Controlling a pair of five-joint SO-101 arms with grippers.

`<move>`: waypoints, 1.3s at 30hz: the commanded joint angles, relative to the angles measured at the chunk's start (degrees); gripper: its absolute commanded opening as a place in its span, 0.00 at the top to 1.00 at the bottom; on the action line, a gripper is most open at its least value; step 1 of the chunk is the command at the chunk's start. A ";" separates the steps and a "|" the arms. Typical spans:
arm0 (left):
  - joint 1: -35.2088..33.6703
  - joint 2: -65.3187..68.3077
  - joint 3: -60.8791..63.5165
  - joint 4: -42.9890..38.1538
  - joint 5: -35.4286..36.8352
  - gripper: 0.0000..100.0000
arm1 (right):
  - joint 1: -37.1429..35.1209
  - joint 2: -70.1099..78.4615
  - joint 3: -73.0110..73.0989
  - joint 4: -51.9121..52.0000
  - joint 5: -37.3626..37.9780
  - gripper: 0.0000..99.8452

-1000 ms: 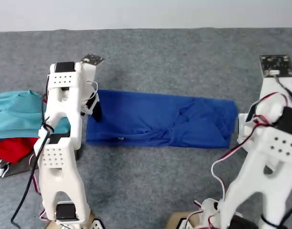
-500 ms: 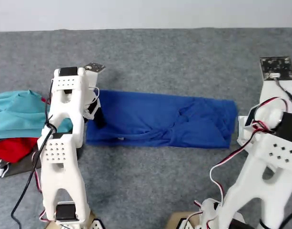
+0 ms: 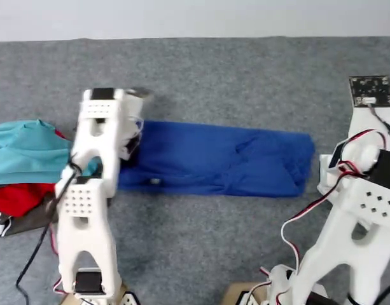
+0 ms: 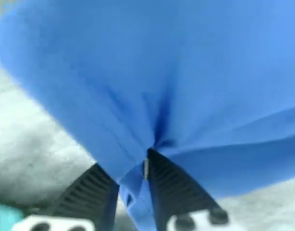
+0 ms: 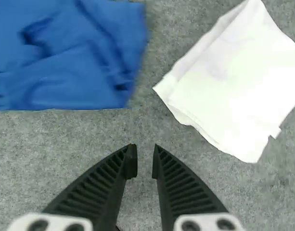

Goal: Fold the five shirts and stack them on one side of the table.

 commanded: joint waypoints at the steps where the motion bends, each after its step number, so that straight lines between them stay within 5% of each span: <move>1: -7.30 -7.12 -0.75 1.58 -3.16 1.00 | 2.33 -2.07 -0.62 2.33 0.00 0.93; 7: -15.03 -10.20 -0.75 1.58 -6.51 1.00 | 3.56 -2.07 -0.62 2.24 4.31 0.93; 13: -12.13 -14.15 -0.48 1.67 -6.15 1.00 | 3.56 -1.89 -0.53 2.24 4.66 0.93; 30: 25.41 -30.95 11.21 1.41 6.24 1.00 | 3.56 -1.98 -0.26 2.24 4.48 0.93; 39: 36.84 -18.99 -4.97 1.41 12.22 1.00 | 3.56 -1.63 -0.18 2.33 4.48 0.93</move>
